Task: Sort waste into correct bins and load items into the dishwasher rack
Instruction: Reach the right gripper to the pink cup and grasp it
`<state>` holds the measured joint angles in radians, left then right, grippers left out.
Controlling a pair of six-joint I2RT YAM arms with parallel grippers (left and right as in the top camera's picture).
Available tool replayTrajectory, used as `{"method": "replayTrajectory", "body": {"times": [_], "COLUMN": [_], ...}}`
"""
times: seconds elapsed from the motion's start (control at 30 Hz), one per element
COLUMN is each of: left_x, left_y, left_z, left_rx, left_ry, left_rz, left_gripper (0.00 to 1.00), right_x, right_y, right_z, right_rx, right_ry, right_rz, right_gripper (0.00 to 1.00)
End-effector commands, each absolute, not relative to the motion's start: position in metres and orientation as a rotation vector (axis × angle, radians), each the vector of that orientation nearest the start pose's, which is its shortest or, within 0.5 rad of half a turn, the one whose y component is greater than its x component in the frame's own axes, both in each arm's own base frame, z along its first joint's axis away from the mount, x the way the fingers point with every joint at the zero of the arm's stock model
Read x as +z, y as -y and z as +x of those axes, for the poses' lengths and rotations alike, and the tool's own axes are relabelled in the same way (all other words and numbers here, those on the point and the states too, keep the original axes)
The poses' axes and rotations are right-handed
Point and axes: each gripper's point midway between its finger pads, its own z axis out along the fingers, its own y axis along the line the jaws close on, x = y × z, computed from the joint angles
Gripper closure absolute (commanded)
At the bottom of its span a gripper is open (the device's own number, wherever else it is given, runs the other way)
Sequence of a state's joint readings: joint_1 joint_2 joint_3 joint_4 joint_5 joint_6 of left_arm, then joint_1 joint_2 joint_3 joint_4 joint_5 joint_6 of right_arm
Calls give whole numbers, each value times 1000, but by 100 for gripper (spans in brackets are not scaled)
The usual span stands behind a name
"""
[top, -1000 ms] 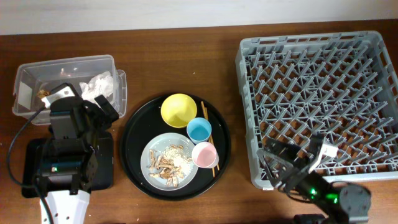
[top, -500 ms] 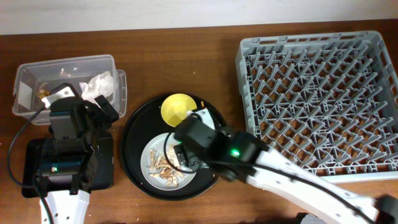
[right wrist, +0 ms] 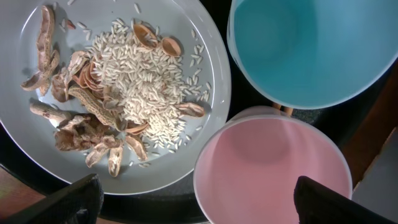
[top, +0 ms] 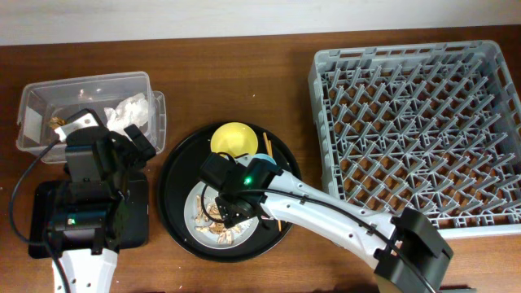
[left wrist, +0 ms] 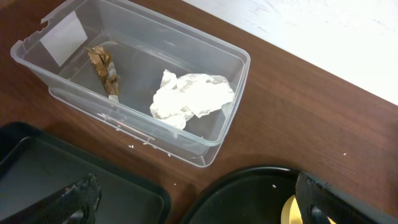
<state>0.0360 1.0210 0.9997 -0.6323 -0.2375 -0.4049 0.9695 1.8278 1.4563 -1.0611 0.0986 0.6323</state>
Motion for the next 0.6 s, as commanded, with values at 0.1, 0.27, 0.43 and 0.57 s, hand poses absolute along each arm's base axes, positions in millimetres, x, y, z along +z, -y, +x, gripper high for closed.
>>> {"method": "replayTrajectory", "body": {"times": [0.1,0.27,0.43,0.57], "left_x": [250,250,250,250], "left_y": [-55,-55,-55,-55], "left_z": [317,317,317,317], "left_rx": [73,73,73,73], "left_ry": [-2106,-2106,-2106,-2106], "left_rz": [-611,-611,-611,-611], "left_gripper": [1,1,1,1], "right_x": [87,60,60,59], "right_y": [-316,-310,-289,-286], "right_z": [232,230,235,233], "right_rx": [112,22,-126,-142], "right_ry": [-2910,-2974,-2953,-2962], "right_rz": [-473,-400,-221,-224], "right_gripper": [19,26,51,76]}}
